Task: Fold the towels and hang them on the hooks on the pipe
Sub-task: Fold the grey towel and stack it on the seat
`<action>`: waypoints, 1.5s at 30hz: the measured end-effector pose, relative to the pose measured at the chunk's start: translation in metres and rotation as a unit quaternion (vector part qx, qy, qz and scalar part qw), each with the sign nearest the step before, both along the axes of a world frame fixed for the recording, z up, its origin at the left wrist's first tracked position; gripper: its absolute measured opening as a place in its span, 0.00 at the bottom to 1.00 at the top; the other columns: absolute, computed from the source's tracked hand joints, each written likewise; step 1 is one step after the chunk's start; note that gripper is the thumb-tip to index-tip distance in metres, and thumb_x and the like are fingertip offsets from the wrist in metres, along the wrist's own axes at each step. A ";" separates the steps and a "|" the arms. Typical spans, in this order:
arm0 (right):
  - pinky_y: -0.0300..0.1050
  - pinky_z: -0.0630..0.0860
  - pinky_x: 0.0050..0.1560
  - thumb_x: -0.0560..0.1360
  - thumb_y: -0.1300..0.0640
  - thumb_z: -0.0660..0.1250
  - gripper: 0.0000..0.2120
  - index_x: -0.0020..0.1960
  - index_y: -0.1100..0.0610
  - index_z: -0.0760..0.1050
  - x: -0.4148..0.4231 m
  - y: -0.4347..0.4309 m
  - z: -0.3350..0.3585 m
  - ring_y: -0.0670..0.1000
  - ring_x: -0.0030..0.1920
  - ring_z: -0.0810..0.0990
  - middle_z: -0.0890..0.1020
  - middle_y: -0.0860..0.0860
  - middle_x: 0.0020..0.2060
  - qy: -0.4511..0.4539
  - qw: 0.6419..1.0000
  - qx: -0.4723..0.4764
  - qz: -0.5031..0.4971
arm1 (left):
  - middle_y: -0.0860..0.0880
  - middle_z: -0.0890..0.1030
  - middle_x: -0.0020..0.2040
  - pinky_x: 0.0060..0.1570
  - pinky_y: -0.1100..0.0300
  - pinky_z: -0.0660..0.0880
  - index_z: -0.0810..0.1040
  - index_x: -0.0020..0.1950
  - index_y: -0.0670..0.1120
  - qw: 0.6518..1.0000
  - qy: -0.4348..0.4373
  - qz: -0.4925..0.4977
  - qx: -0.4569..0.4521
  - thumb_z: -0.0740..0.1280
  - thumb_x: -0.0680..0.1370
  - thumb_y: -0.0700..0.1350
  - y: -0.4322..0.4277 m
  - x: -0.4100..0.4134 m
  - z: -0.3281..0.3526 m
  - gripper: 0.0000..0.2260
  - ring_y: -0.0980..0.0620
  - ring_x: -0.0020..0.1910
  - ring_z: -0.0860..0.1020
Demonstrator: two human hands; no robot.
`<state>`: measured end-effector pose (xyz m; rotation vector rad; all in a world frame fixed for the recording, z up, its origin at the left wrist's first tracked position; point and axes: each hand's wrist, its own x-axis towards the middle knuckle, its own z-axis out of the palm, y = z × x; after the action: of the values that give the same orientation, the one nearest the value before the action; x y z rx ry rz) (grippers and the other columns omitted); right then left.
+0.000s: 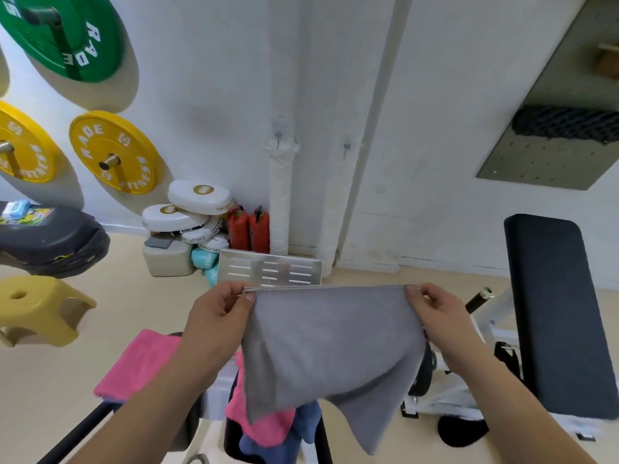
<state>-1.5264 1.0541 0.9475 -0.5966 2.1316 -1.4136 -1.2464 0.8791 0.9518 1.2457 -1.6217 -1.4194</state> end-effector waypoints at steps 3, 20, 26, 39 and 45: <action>0.57 0.85 0.41 0.83 0.51 0.65 0.13 0.50 0.59 0.82 0.003 -0.003 -0.005 0.60 0.38 0.83 0.83 0.58 0.38 -0.071 0.997 0.013 -0.003 | 0.47 0.87 0.41 0.33 0.56 0.79 0.84 0.50 0.47 0.998 0.004 0.004 0.064 0.66 0.83 0.42 -0.002 0.000 -0.003 0.07 0.50 0.36 0.82; 0.61 0.85 0.41 0.77 0.58 0.73 0.08 0.40 0.49 0.84 0.140 -0.020 0.016 0.52 0.39 0.84 0.85 0.49 0.35 -0.013 0.997 -0.067 0.047 | 0.54 0.88 0.42 0.51 0.57 0.84 0.88 0.42 0.59 0.994 0.038 -0.074 0.078 0.69 0.81 0.41 0.084 -0.036 0.021 0.15 0.53 0.46 0.87; 0.34 0.78 0.45 0.75 0.57 0.76 0.06 0.44 0.47 0.87 0.147 -0.013 0.000 0.41 0.40 0.84 0.88 0.42 0.38 0.023 0.998 -0.050 0.032 | 0.53 0.88 0.41 0.54 0.52 0.83 0.86 0.38 0.65 0.997 0.038 -0.033 0.060 0.70 0.81 0.41 0.088 -0.026 0.021 0.20 0.49 0.47 0.86; 0.54 0.83 0.54 0.79 0.59 0.70 0.11 0.46 0.45 0.87 0.159 -0.014 -0.009 0.48 0.46 0.87 0.88 0.45 0.41 -0.008 0.996 -0.053 0.068 | 0.30 0.80 0.37 0.30 0.72 0.74 0.81 0.35 0.57 0.994 0.039 -0.099 0.034 0.67 0.82 0.38 0.093 -0.013 0.019 0.19 0.56 0.28 0.80; 0.52 0.81 0.55 0.79 0.54 0.64 0.12 0.44 0.54 0.85 0.163 -0.011 0.001 0.51 0.48 0.84 0.85 0.49 0.43 -0.042 0.987 -0.074 0.134 | 0.51 0.87 0.39 0.41 0.64 0.81 0.85 0.40 0.57 0.997 0.015 -0.072 0.012 0.72 0.78 0.36 0.085 -0.011 0.011 0.15 0.53 0.37 0.85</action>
<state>-1.3635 1.0428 0.9488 -0.8316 1.8144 -1.4252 -1.2574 0.9645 0.9629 1.1348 -1.7087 -1.5423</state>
